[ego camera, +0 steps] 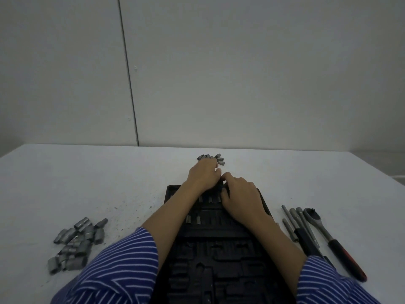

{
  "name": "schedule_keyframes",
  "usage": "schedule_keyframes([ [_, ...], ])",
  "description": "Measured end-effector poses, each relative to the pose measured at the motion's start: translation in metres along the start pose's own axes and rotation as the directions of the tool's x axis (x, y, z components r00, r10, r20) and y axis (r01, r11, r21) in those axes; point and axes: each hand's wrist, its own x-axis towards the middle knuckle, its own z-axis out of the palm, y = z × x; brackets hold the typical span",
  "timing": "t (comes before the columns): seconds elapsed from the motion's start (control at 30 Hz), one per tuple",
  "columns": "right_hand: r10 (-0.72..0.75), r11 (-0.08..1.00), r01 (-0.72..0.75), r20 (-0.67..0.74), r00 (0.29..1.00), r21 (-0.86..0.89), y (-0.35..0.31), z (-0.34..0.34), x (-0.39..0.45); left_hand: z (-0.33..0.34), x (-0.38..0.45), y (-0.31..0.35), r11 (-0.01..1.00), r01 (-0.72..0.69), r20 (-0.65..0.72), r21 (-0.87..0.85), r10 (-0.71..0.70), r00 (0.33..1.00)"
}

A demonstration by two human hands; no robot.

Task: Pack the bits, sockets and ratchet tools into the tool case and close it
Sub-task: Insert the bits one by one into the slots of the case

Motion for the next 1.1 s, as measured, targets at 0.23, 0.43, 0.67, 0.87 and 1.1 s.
schedule_keyframes([
  [0.23,-0.014,0.999,0.015,-0.025,1.000,0.044,0.003,0.006,0.002,0.005,0.033,0.001,0.998,-0.059,0.030,-0.020,0.059,0.998],
  [0.43,-0.023,0.998,0.025,-0.035,0.999,0.057,0.005,0.009,0.003,0.012,0.046,0.001,0.993,-0.101,0.097,0.061,0.095,0.991],
  [0.67,-0.013,0.998,0.015,-0.033,0.999,0.061,0.007,0.011,0.004,0.018,0.055,0.001,0.984,-0.128,0.107,0.123,0.115,0.988],
  [0.87,-0.012,0.997,0.015,-0.035,0.999,0.073,0.007,0.011,0.004,0.017,0.053,-0.001,0.978,-0.144,0.063,0.151,0.136,0.989],
  [1.1,-0.016,0.997,0.018,-0.032,0.999,0.069,0.006,0.010,0.004,0.015,0.049,0.001,0.978,-0.139,0.049,0.154,0.133,0.990],
])
